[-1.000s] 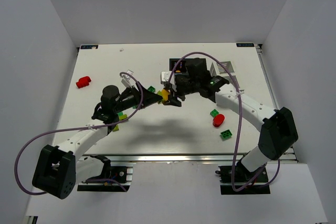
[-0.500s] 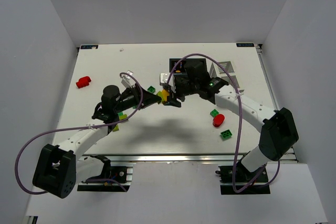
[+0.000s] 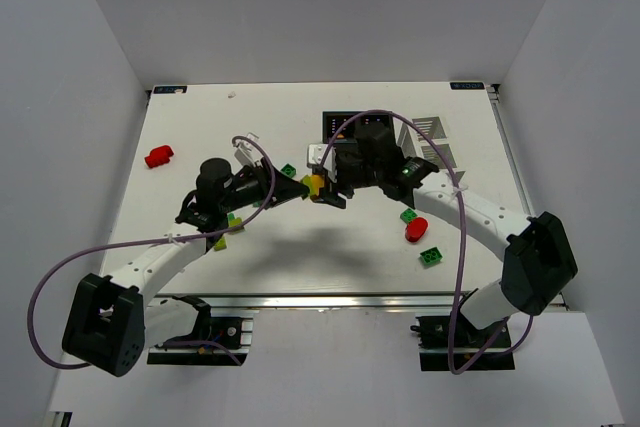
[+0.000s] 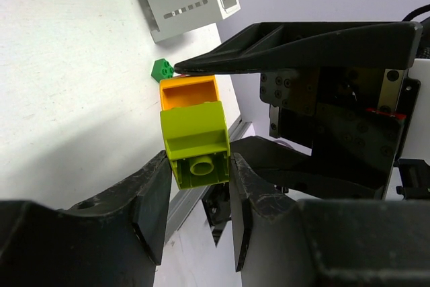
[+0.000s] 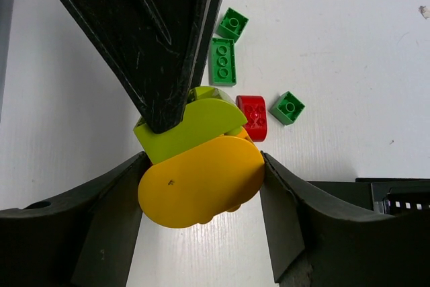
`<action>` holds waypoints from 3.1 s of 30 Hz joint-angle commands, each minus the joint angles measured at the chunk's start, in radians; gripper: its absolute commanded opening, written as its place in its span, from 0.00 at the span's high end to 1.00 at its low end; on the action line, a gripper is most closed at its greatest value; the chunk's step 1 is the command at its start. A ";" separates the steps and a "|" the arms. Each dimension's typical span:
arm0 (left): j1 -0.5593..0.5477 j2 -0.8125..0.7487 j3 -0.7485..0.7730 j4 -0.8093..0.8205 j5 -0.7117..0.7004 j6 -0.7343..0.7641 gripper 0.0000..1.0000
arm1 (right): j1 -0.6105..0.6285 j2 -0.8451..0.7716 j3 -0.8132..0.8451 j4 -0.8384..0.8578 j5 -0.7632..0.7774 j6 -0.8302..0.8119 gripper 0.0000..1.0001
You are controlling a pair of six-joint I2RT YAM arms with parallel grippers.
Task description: Sort the legos into containers by color
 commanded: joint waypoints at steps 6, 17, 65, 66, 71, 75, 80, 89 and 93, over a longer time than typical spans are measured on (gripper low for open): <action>0.007 -0.004 0.080 -0.127 -0.045 0.092 0.88 | -0.086 -0.053 -0.028 0.045 0.062 0.032 1.00; 0.007 0.067 0.195 -0.149 -0.040 0.131 0.89 | -0.176 -0.072 -0.034 0.060 0.050 0.067 1.00; -0.277 1.046 1.309 -0.353 -0.499 0.451 0.52 | -0.641 -0.228 -0.070 0.300 -0.053 0.438 1.00; -0.278 1.042 1.309 -0.354 -0.500 0.448 0.49 | -0.641 -0.224 -0.068 0.297 -0.054 0.437 1.00; -0.281 1.013 1.306 -0.354 -0.503 0.442 0.39 | -0.641 -0.196 -0.048 0.283 -0.073 0.444 1.00; -0.281 0.955 1.266 -0.348 -0.522 0.435 0.34 | -0.641 -0.162 -0.010 0.269 -0.096 0.459 1.00; -0.280 0.788 1.097 -0.325 -0.618 0.425 0.37 | -0.623 -0.107 0.047 0.244 -0.123 0.473 1.00; -0.157 0.295 0.576 -0.466 -0.839 0.369 0.39 | -0.454 0.074 0.173 0.206 -0.091 0.417 1.00; -0.067 0.020 0.418 -0.607 -0.890 0.333 0.25 | -0.391 0.171 0.231 0.207 -0.033 0.395 1.00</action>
